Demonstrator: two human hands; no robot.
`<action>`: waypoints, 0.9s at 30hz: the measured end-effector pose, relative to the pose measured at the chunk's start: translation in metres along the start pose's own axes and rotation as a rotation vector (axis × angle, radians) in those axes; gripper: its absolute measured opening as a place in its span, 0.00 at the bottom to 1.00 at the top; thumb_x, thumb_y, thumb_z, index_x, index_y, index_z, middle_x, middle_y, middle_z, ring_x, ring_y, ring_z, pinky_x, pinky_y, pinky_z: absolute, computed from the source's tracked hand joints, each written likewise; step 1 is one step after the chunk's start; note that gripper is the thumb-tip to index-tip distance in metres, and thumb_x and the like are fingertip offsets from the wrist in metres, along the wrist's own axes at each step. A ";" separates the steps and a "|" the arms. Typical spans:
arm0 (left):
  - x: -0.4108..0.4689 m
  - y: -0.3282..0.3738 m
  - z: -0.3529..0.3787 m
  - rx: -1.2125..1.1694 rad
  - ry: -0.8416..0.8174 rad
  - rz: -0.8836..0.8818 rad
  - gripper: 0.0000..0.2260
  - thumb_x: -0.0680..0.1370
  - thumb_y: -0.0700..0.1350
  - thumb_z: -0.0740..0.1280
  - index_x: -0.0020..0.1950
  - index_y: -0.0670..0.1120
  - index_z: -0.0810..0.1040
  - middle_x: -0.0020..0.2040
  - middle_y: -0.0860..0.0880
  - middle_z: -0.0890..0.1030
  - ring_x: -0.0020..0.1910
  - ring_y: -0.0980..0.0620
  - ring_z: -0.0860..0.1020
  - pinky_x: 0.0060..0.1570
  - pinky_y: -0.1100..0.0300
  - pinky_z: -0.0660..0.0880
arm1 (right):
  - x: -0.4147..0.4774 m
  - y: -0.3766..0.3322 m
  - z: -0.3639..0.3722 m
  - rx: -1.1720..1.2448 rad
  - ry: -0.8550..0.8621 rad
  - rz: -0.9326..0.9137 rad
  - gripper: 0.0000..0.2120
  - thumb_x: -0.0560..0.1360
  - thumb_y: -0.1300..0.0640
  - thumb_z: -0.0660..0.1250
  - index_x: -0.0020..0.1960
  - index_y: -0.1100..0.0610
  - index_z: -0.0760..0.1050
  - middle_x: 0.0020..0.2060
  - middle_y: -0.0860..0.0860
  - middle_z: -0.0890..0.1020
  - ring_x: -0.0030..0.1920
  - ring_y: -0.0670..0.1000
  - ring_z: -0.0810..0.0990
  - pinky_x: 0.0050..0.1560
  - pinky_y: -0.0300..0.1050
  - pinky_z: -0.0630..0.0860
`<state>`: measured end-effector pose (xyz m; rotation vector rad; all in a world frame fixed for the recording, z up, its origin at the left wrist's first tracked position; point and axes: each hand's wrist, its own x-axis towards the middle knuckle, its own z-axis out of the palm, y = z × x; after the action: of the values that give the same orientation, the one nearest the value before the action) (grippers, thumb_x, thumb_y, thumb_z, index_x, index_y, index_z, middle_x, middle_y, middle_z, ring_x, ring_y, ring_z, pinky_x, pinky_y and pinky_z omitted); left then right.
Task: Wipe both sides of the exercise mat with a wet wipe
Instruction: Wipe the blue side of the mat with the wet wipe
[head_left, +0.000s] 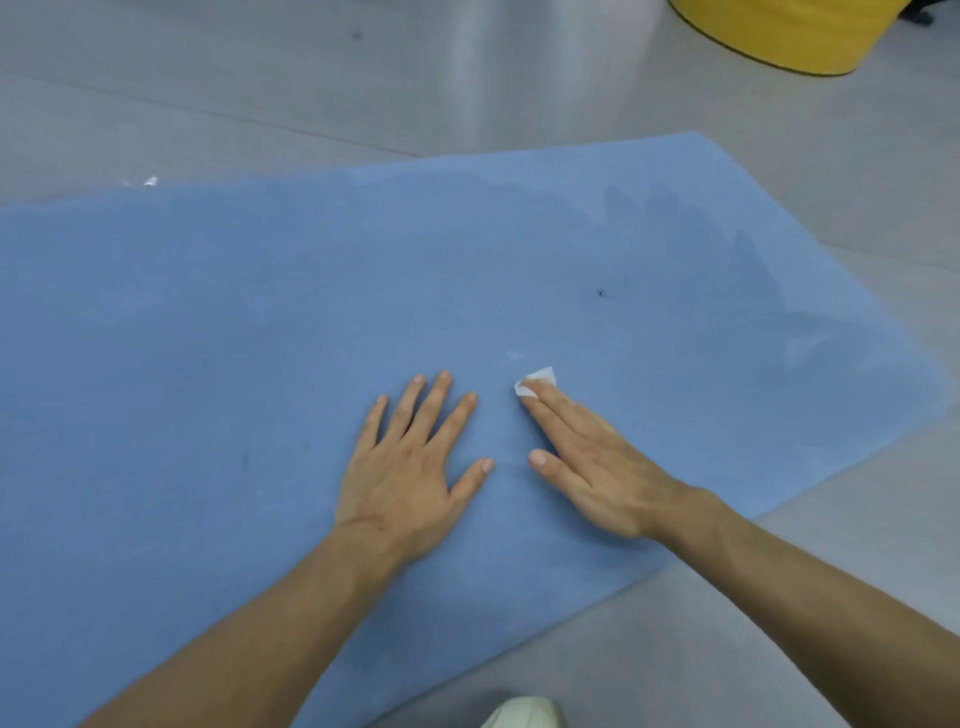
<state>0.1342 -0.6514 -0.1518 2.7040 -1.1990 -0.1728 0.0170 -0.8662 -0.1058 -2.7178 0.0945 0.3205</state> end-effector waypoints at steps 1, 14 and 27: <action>-0.003 -0.010 -0.002 0.000 0.001 -0.014 0.33 0.80 0.70 0.45 0.83 0.59 0.52 0.84 0.55 0.47 0.83 0.52 0.45 0.80 0.45 0.44 | -0.002 -0.006 0.004 -0.037 -0.018 -0.036 0.37 0.80 0.33 0.40 0.83 0.51 0.42 0.82 0.43 0.42 0.79 0.38 0.36 0.77 0.36 0.37; -0.055 -0.121 -0.034 0.019 0.001 -0.189 0.35 0.78 0.72 0.40 0.83 0.62 0.47 0.83 0.59 0.42 0.82 0.56 0.40 0.80 0.47 0.42 | 0.107 0.029 -0.008 0.022 0.294 0.425 0.39 0.81 0.34 0.50 0.81 0.60 0.54 0.81 0.53 0.56 0.81 0.51 0.53 0.80 0.52 0.51; -0.093 -0.160 -0.044 -0.001 -0.015 -0.248 0.35 0.77 0.72 0.40 0.83 0.61 0.47 0.83 0.59 0.42 0.82 0.56 0.40 0.80 0.47 0.42 | 0.077 -0.118 0.043 -0.172 0.012 -0.190 0.43 0.79 0.29 0.39 0.83 0.56 0.49 0.82 0.50 0.51 0.82 0.47 0.46 0.78 0.38 0.37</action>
<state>0.1957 -0.4720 -0.1388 2.8481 -0.8620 -0.2260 0.0959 -0.7425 -0.1174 -2.8696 -0.1958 0.2667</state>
